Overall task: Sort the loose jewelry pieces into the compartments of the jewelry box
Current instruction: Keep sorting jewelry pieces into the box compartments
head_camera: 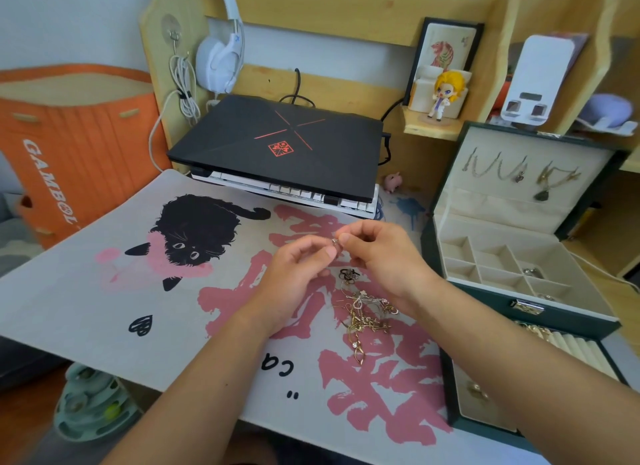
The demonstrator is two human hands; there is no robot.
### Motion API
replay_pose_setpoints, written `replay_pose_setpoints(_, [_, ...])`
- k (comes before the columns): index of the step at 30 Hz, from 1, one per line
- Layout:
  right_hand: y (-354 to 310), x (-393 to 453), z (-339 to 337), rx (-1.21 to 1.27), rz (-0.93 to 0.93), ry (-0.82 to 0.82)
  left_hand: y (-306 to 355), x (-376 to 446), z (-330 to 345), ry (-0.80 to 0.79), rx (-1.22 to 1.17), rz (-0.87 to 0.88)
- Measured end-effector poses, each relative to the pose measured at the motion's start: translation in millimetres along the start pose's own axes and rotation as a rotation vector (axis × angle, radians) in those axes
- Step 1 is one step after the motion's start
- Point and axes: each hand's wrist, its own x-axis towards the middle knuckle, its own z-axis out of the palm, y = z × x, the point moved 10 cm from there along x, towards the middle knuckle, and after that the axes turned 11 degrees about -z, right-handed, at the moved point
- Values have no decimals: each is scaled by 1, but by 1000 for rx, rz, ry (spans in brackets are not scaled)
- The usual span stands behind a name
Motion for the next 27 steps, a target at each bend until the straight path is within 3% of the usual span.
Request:
replay_pose_setpoints(5, [2, -1, 7, 12, 15, -56, 7, -5, 0, 36, 121, 55])
replay_pose_setpoints(7, [-5, 7, -3, -139, -38, -81, 7, -4, -4, 65, 126, 61])
replay_pose_setpoints(10, [-10, 26, -36, -481, -46, -47, 4, -3, -23, 239, 91, 45])
replay_pose_setpoints(12, [1, 31, -44, -638, 15, -145, 0, -1, -37, 348, 56, 28])
replay_pose_setpoints(15, [22, 25, -28, -766, 45, -365, -6, 2, -44, 389, 38, 0])
replay_pose_setpoints(18, [37, 22, -11, -802, 10, -425, -7, 3, -42, 376, 69, -5])
replay_pose_setpoints(27, [51, 22, -3, -781, 24, -390, -6, 3, -41, 368, 95, -3])
